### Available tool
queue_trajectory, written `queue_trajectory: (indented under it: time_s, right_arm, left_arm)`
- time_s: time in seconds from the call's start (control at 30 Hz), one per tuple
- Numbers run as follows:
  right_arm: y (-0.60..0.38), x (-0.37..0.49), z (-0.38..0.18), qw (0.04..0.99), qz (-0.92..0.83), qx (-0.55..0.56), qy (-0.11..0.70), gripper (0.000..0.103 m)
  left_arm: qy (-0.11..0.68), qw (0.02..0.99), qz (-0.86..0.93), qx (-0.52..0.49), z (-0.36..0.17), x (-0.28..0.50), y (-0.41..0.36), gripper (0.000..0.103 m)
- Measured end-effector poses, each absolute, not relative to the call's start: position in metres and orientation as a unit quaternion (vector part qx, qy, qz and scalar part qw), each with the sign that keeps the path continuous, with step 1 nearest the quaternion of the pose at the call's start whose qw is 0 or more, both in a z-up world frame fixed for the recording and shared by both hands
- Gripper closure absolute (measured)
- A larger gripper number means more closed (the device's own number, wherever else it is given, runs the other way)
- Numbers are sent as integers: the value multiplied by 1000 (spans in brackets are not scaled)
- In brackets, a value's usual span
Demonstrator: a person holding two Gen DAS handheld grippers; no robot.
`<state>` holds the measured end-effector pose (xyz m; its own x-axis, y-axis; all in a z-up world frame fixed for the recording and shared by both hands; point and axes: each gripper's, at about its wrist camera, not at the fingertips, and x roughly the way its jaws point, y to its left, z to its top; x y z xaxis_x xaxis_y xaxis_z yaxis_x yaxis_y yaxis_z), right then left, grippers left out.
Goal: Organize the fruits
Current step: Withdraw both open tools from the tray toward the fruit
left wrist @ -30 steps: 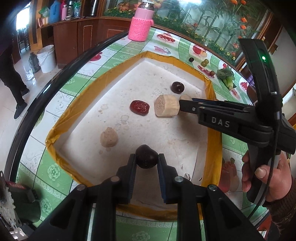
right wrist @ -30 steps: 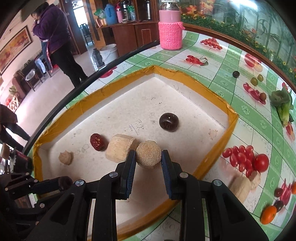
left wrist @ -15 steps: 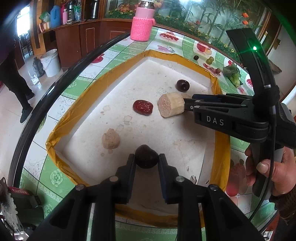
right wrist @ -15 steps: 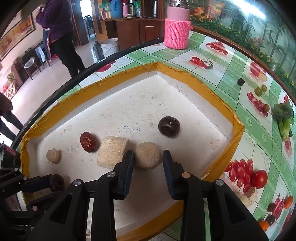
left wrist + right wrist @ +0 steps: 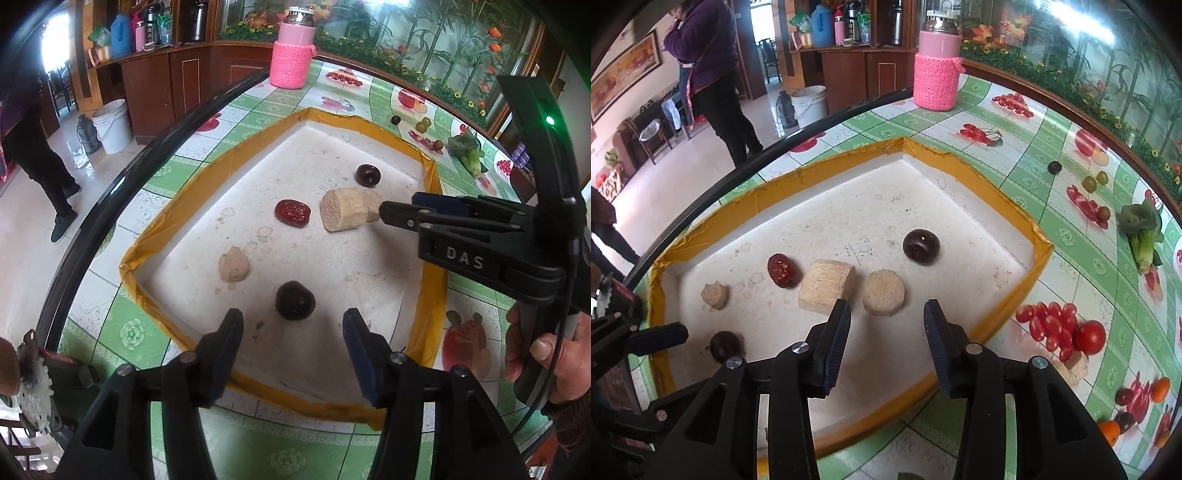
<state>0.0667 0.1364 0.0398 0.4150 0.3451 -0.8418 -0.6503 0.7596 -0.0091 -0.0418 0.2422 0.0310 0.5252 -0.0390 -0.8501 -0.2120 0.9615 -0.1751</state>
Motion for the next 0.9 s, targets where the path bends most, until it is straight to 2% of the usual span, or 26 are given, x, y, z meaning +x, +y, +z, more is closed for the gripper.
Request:
queue_trajectory:
  time_s: [0.2,0.23,0.3,0.9]
  right_arm:
    - [118,50,54,832,305,-159,435,62]
    - [114,46,57,835,303,-158,432,60]
    - [106,42,61,838,301,-154,427,47]
    - [-28,29,41,853,215,-74,470,47]
  left_arm:
    - [485,863,53,-133,39,-45,238,36]
    - [485,862,53,-133,40,-46,236,35]
    - [486,862,50,-136,43,-47,232,32]
    - [475,874,22,-103,73,-54,170,27]
